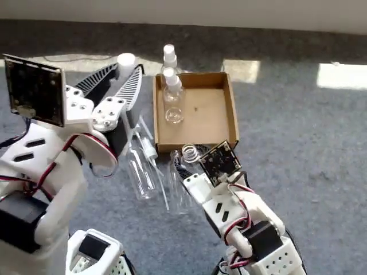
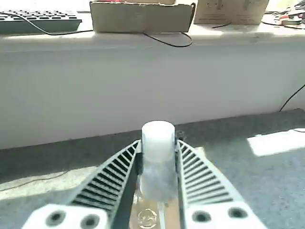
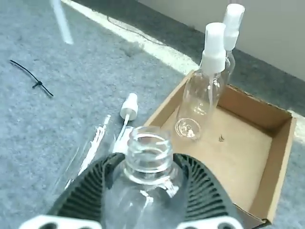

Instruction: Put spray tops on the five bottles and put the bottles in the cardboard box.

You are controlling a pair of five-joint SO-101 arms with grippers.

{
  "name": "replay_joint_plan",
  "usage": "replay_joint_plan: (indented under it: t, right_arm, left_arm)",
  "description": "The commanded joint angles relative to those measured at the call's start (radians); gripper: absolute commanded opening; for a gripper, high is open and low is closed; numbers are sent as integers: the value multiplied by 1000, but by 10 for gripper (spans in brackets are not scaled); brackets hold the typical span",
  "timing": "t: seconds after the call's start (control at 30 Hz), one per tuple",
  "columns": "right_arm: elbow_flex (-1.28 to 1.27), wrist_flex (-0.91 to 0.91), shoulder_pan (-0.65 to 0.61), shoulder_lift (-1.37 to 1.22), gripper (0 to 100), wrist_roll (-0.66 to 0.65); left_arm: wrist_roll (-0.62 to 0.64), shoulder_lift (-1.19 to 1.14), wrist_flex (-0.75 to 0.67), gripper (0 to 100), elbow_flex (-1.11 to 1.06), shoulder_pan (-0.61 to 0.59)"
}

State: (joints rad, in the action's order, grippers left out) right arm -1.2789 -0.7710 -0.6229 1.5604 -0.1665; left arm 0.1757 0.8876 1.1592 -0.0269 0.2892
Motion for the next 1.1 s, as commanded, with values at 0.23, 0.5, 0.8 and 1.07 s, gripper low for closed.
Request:
replay_joint_plan:
  t: [0.23,0.5,0.8,1.07]
  right_arm:
    - [-47,25,-12,119,5,11]
    - [-47,25,-12,124,5,11]
    - [-42,25,-7,124,5,12]
    - [-30,53,54,124,5,12]
  left_arm:
    - [69,1,-209,10,-116,240]
    - [71,4,-206,10,-166,243]
    - [72,8,-206,10,-318,243]
    - [26,10,-149,77,-412,332]
